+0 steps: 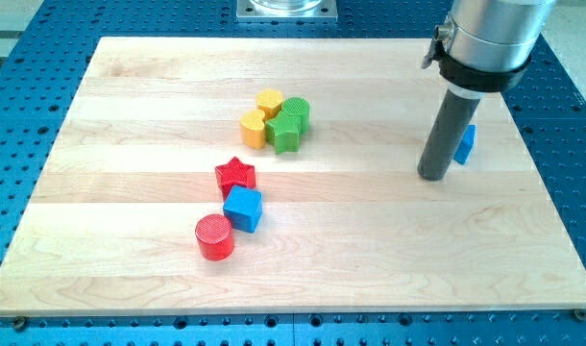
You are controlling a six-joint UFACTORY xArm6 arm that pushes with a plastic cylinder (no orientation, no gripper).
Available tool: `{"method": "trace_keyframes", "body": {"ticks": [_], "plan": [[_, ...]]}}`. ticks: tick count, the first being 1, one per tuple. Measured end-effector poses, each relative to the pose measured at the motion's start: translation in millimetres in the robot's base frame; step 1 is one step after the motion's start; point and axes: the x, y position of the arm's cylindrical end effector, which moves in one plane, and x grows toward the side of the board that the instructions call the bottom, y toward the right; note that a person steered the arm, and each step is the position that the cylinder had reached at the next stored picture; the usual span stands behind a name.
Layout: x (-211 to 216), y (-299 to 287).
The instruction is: Move the green blocks away from the yellow blocks
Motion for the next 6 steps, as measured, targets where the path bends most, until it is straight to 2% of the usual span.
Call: {"method": "trace_keyframes", "body": {"ticks": [2,3,5,6], "plan": [[-11,-195],[-54,-201],[-76,-99],[-114,-115]]}}
